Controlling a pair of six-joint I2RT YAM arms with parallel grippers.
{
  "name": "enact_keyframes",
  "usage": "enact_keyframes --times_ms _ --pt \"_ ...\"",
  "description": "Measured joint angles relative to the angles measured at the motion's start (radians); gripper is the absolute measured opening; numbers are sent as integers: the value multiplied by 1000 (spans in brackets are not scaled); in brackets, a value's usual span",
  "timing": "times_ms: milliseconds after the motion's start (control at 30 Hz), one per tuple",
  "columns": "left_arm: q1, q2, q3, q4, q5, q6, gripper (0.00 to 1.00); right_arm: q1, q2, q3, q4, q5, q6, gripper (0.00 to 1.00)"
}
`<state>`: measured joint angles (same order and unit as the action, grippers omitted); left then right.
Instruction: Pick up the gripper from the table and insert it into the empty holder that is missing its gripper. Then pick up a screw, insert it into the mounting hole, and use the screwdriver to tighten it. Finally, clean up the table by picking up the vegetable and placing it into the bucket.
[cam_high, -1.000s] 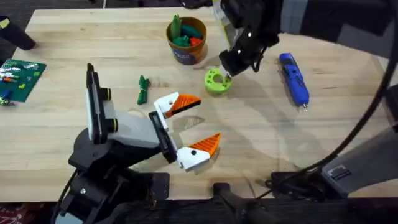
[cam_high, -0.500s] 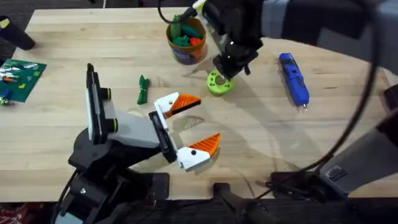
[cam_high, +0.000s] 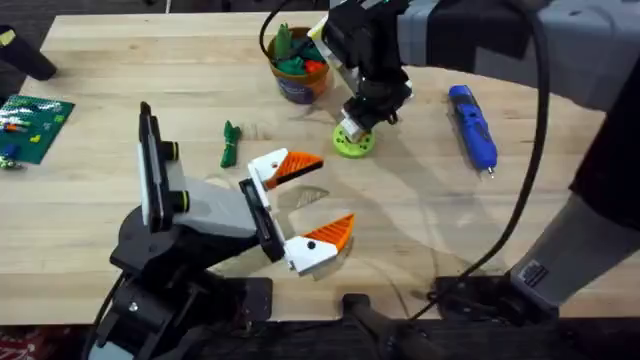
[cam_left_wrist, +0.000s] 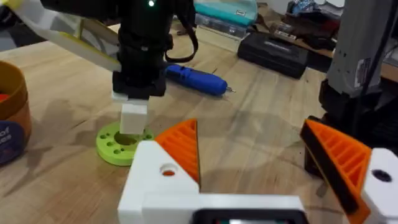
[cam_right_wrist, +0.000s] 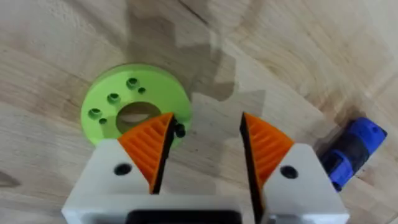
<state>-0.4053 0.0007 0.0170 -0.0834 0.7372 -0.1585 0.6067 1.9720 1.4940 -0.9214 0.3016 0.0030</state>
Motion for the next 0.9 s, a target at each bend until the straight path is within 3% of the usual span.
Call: enact_keyframes --times_ms 167,267,333,367,400,900 --pt "0 0 0 0 0 0 981 1 0 0 0 -3 0 613" --pt "0 0 0 0 0 0 981 5 3 0 -2 -16 0 411" --pt "0 0 0 0 0 0 981 10 7 0 -1 -29 0 139" --pt "0 0 0 0 0 0 981 15 9 0 0 -30 1 48" --pt "0 0 0 0 0 0 981 16 10 0 0 -29 1 17" --pt "0 0 0 0 0 0 981 6 1 0 -5 -81 0 6"
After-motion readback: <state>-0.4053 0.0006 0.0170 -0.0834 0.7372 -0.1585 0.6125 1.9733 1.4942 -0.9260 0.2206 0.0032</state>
